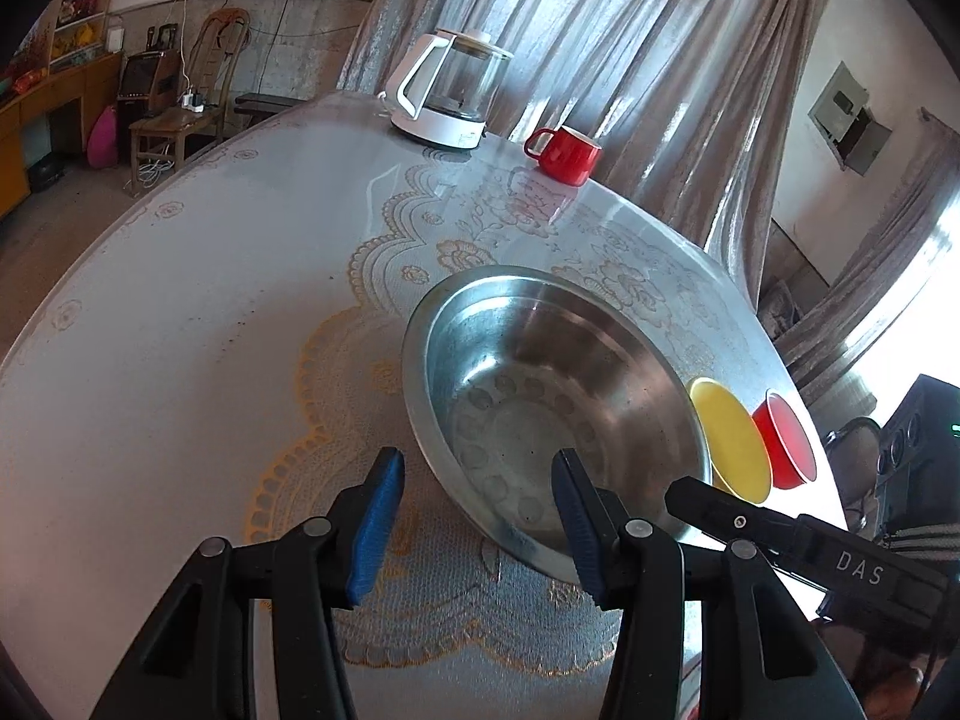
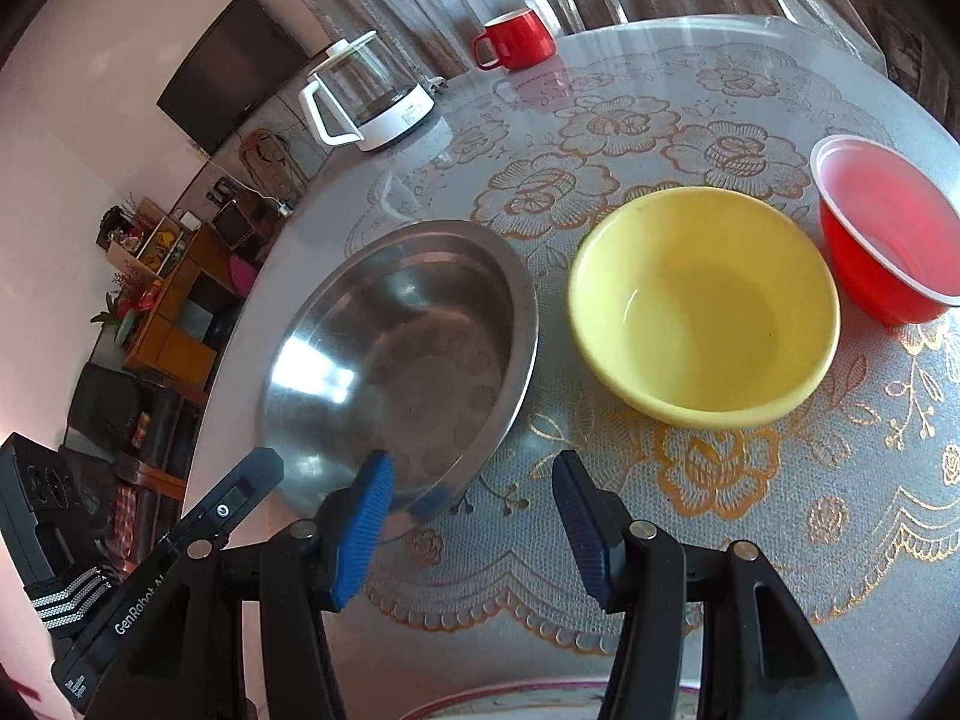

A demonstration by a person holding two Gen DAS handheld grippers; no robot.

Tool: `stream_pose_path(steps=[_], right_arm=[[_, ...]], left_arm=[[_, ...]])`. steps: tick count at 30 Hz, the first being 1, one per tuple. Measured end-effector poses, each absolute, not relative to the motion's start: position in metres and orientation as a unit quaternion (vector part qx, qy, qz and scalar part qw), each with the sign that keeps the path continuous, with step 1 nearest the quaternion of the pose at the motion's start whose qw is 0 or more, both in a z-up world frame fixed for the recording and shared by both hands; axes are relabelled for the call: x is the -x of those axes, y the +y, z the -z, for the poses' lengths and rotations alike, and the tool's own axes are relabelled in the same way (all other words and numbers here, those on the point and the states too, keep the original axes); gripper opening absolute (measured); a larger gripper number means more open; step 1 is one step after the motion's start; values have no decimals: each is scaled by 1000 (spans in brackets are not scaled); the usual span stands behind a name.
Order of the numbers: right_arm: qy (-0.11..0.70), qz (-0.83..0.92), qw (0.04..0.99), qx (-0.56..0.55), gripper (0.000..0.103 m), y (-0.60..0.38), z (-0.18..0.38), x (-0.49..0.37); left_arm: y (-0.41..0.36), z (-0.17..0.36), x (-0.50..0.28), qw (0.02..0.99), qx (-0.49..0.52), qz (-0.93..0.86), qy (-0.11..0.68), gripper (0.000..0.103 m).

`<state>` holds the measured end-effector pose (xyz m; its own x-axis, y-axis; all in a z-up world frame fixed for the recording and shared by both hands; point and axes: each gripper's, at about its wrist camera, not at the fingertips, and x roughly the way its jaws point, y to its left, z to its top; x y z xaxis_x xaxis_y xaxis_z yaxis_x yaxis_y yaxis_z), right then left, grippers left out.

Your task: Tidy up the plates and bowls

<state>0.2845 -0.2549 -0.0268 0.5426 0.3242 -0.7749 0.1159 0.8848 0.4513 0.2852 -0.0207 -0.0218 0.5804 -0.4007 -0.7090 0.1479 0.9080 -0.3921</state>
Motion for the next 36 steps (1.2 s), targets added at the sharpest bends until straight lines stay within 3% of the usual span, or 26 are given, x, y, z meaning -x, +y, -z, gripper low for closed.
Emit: stream_pose_path(steps=[3,4,6,7,9,11,36], right_arm=[[477,-62,845,-233,56,-255,33,-298],[478,-60,845,-233,56,-255,34,-302],[479,-57,846,-227,53,-254,38,-309],[480,-58,846,-223,40,-253,40,-312],[485,-62,847,-209,26,-248,42,-314],[484,-59,853,-185,22,-242,41,-311],[511,-169,835,-115,21,-153,32,-237]], left_arm=[[-25,30,-296,870,156,163,438,50],[-28,33,-299,869,151,165,440,38],[-32,37,-300,872,131,151,447,27],[-32,37,-299,873,131,154,444,27],[-28,38,-296,871,136,162,444,27],[-25,38,-290,873,129,166,441,26],[77,29,-141,874,197,109,430,28]])
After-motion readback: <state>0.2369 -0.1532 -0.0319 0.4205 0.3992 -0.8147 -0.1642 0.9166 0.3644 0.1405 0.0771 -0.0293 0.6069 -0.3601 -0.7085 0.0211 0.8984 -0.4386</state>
